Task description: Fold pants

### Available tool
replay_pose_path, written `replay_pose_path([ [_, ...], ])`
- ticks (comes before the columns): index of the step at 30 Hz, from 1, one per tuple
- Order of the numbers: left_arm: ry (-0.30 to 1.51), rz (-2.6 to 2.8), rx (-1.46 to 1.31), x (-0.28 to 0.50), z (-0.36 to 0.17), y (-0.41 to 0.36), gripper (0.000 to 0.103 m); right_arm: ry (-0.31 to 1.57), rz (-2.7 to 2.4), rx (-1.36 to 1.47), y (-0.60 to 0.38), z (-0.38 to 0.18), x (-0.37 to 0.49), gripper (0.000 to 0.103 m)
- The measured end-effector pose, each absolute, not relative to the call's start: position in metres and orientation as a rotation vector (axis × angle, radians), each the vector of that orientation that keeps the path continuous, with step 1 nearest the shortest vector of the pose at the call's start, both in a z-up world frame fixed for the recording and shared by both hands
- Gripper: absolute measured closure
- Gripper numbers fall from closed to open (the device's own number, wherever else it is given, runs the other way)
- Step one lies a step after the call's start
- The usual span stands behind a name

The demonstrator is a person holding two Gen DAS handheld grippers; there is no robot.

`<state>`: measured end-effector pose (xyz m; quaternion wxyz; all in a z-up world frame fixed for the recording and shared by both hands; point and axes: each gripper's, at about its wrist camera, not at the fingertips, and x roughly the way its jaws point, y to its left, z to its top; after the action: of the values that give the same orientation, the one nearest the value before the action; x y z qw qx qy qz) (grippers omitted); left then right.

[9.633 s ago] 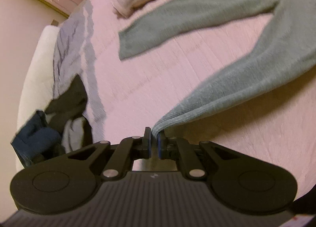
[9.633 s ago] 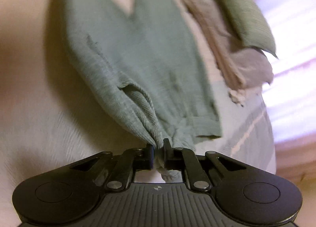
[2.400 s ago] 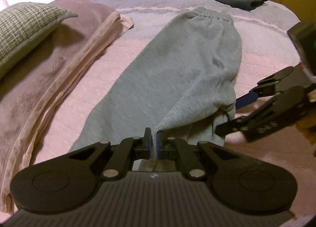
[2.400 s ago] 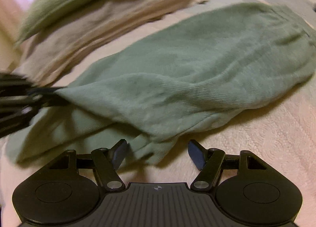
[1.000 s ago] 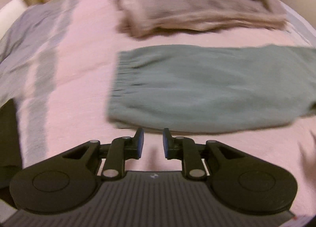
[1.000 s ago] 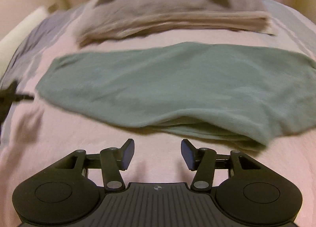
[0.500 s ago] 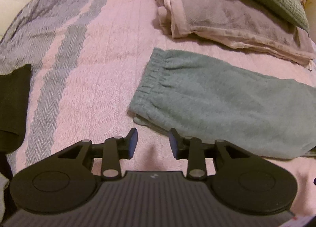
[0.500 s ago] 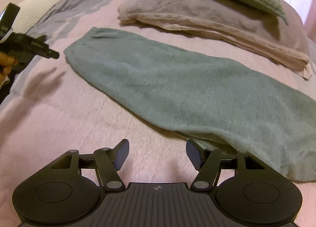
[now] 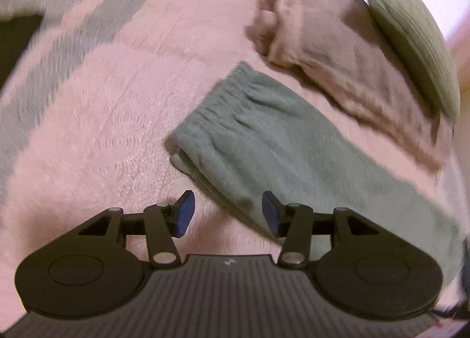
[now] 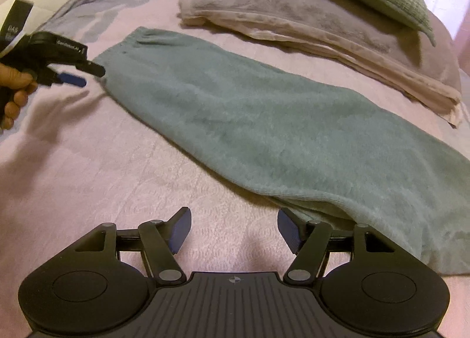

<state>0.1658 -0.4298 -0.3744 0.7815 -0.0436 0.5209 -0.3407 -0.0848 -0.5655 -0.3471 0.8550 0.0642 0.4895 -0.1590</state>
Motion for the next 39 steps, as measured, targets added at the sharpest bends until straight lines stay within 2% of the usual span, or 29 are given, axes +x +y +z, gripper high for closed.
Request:
replay_pose_path([
  [3,1.168,-0.737,-0.256,0.18,-0.395,-0.422,0.058,1.026,-0.374,0.147,-0.56,-0.351,-0.073,0.041],
  [13,1.233,-0.726,-0.522,0.212,-0.436,-0.416,0.061,0.979,-0.528,0.146,-0.562,-0.35,-0.042,0.04],
  [15,1.234,-0.723,-0.547,0.213,-0.438,-0.413,0.067,0.982,-0.552,0.15,-0.562,-0.349,-0.041,0.04],
  [17,1.229,-0.724,-0.556,0.213,-0.439,-0.411,0.08,0.981,-0.559,0.153,-0.559,-0.347,-0.043,0.04],
  [20,1.205,-0.749,-0.555,0.209,-0.438,-0.405,0.084,0.976,-0.562,0.148,-0.554,-0.345,-0.047,0.04],
  [24,1.216,-0.741,-0.618,0.208,-0.436,-0.4,0.084,0.974,-0.56,0.167,-0.555,-0.349,-0.052,0.041],
  [29,1.242,-0.693,-0.664,0.197,-0.443,-0.398,0.077,0.948,-0.538,0.179,-0.56,-0.357,-0.063,0.04],
  [36,1.237,-0.648,-0.775,0.201,-0.46,-0.412,0.077,0.924,-0.532,0.184,-0.58,-0.363,-0.081,0.04],
  [37,1.234,-0.643,-0.782,0.2,-0.46,-0.413,0.079,0.92,-0.534,0.186,-0.584,-0.362,-0.085,0.04],
  [39,1.201,-0.635,-0.762,0.195,-0.451,-0.413,0.089,0.911,-0.541,0.195,-0.593,-0.358,-0.093,0.04],
])
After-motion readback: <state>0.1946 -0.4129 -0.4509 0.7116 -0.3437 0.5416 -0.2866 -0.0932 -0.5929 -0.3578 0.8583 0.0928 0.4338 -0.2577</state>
